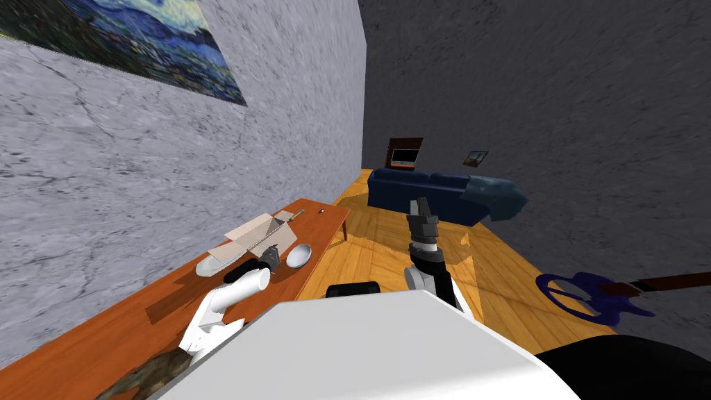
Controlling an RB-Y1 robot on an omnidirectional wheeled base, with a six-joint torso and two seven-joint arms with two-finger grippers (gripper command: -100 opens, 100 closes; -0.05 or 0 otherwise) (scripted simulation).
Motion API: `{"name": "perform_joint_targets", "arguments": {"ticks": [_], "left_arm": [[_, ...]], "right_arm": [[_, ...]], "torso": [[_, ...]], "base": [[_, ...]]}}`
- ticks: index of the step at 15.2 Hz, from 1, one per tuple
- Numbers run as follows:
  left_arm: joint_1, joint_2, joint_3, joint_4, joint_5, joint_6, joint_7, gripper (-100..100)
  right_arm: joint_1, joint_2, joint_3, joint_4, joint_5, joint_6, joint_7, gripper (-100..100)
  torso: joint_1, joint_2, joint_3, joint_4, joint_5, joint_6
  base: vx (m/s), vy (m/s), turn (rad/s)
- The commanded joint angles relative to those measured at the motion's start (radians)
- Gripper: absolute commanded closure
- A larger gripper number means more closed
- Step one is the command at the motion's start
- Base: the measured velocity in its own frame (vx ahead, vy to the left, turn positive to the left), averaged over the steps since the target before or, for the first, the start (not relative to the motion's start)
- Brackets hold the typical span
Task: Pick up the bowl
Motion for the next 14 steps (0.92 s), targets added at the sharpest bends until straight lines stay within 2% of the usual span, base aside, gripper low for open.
{"name": "perform_joint_targets", "arguments": {"ticks": [1,3,4,6,7,9,10,11,13,14], "left_arm": [[-0.008,-0.004,0.018,0.020,0.006,0.050,0.006,-100],[-0.008,-0.004,0.018,0.020,0.006,0.078,0.006,-100],[-0.014,-0.007,0.034,0.038,0.012,0.107,0.011,-100],[-0.014,-0.007,0.034,0.038,0.012,0.140,0.011,-100],[-0.021,-0.012,0.050,0.056,0.019,0.164,0.016,-100],[-0.021,-0.012,0.050,0.056,0.019,0.199,0.016,-100],[-0.021,-0.012,0.050,0.056,0.019,0.199,0.016,-100],[-0.027,-0.017,0.065,0.073,0.025,0.234,0.020,-100],[-0.027,-0.017,0.065,0.073,0.025,0.255,0.020,-100],[-0.033,-0.022,0.079,0.089,0.030,0.294,0.025,-100]], "right_arm": [[0.000,0.000,0.000,0.000,0.000,0.000,0.000,0],[0.000,0.000,0.000,0.000,0.000,0.000,0.000,0],[0.000,0.000,0.000,0.000,0.000,0.000,0.000,0],[0.000,0.000,0.000,0.000,0.000,0.000,0.000,0],[0.000,0.000,0.000,0.000,0.000,0.000,0.000,0],[0.000,0.000,0.000,0.000,0.000,0.000,0.000,0],[0.000,0.000,0.000,0.000,0.000,0.000,0.000,0],[0.000,0.000,0.000,0.000,0.000,0.000,0.000,0],[0.000,0.000,0.000,0.000,0.000,0.000,0.000,0],[0.000,0.000,0.000,0.000,0.000,0.000,0.000,0]], "torso": [[0.000,0.000,0.000,0.000,0.000,0.000],[0.000,0.000,0.000,0.000,0.000,0.000],[0.000,0.000,0.000,0.000,0.000,0.000],[0.001,-0.001,0.000,0.000,0.000,0.000],[0.001,-0.001,0.000,0.000,0.000,0.000],[0.001,-0.001,0.000,0.000,0.000,0.000],[0.001,-0.001,0.000,0.000,0.000,0.000],[0.000,0.000,0.000,0.000,0.000,0.000],[0.000,0.000,0.000,0.000,0.000,0.000],[0.000,0.000,0.000,0.000,0.000,0.000]], "base": [[0.015,0.004,-0.131],[0.016,0.013,-0.097],[0.016,0.014,-0.108],[0.020,0.015,-0.088],[0.020,0.015,-0.121],[0.018,0.017,-0.085],[0.009,0.007,0.007],[0.014,0.005,-0.105],[0.016,0.010,-0.086],[0.017,0.013,-0.106]]}}
